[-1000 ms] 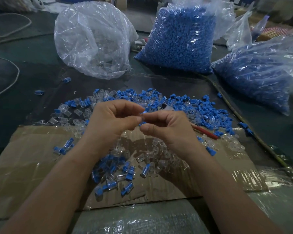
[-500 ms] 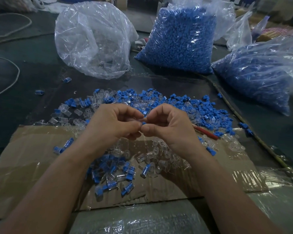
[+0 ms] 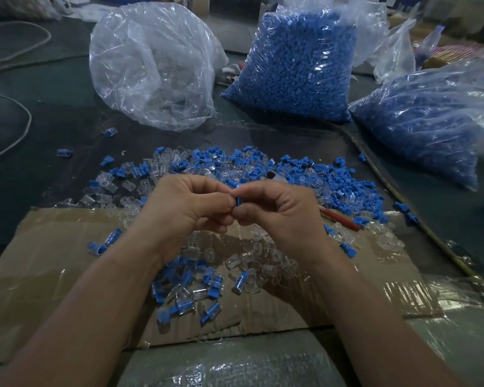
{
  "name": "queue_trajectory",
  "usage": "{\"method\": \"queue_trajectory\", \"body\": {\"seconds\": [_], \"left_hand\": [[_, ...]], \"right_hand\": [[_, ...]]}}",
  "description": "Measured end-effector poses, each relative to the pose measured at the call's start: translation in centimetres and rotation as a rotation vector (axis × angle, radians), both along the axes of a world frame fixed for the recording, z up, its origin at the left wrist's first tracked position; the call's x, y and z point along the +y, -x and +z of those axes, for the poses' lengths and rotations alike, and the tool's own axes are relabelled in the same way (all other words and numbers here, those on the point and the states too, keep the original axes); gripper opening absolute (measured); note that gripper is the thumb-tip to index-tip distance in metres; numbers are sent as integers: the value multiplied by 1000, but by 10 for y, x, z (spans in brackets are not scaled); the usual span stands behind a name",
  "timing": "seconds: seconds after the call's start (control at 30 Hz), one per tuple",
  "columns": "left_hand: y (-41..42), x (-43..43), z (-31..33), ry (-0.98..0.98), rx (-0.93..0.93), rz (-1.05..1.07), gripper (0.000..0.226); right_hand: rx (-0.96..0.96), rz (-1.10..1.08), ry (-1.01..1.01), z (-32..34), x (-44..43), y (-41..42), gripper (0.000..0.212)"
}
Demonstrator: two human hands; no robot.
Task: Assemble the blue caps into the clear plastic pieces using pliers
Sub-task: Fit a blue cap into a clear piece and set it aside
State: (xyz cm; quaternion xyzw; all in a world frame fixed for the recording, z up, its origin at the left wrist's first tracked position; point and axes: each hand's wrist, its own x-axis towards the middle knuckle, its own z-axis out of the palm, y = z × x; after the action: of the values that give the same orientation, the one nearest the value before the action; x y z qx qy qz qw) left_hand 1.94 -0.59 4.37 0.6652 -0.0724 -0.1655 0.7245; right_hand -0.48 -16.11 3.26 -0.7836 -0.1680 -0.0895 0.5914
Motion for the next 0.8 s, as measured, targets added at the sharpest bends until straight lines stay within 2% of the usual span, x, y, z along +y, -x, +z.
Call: {"method": "queue_trajectory", "body": {"seconds": [0.8], "left_hand": [[-3,1,-4,15,42,-1,3]], "right_hand": [[-157,-9,123,-5,-3,-2,25]]}}
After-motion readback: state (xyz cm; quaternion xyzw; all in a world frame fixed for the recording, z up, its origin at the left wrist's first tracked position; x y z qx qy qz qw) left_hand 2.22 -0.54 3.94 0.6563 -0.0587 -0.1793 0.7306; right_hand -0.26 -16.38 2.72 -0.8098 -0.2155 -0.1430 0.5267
